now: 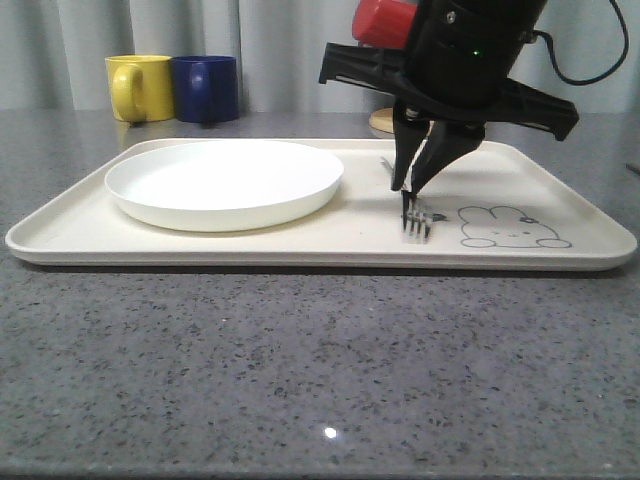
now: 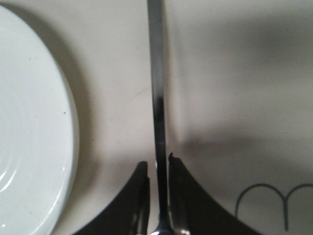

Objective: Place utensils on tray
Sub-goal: 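Lower the fork onto the tray beside the plate and open, then raise the right gripper and move it back to the utensils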

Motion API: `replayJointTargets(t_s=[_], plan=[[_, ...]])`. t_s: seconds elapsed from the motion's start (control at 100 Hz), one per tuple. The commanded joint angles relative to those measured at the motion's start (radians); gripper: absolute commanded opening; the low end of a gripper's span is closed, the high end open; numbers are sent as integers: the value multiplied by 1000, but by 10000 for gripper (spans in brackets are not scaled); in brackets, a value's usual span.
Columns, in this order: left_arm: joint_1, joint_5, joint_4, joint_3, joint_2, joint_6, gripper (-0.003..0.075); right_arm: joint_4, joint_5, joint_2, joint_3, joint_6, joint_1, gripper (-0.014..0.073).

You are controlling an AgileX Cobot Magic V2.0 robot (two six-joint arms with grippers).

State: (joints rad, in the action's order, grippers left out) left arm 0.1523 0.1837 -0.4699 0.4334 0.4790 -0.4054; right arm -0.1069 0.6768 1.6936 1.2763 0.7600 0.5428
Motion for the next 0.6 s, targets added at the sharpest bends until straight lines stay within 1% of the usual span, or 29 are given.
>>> replayJointTargets(t_s=[0.0, 0.23, 0.44, 0.59], plan=[[4, -75, -7, 25, 7, -1, -18, -7, -43, -44, 33, -1, -1, 195], [4, -75, -7, 25, 7, -1, -18, -7, -45, -44, 34, -1, -1, 323], [4, -75, -7, 25, 7, -1, -18, -28, -34, -71, 59, -13, -1, 332], [4, -75, -7, 25, 7, -1, -18, -95, -2, -133, 63, -21, -14, 332]])
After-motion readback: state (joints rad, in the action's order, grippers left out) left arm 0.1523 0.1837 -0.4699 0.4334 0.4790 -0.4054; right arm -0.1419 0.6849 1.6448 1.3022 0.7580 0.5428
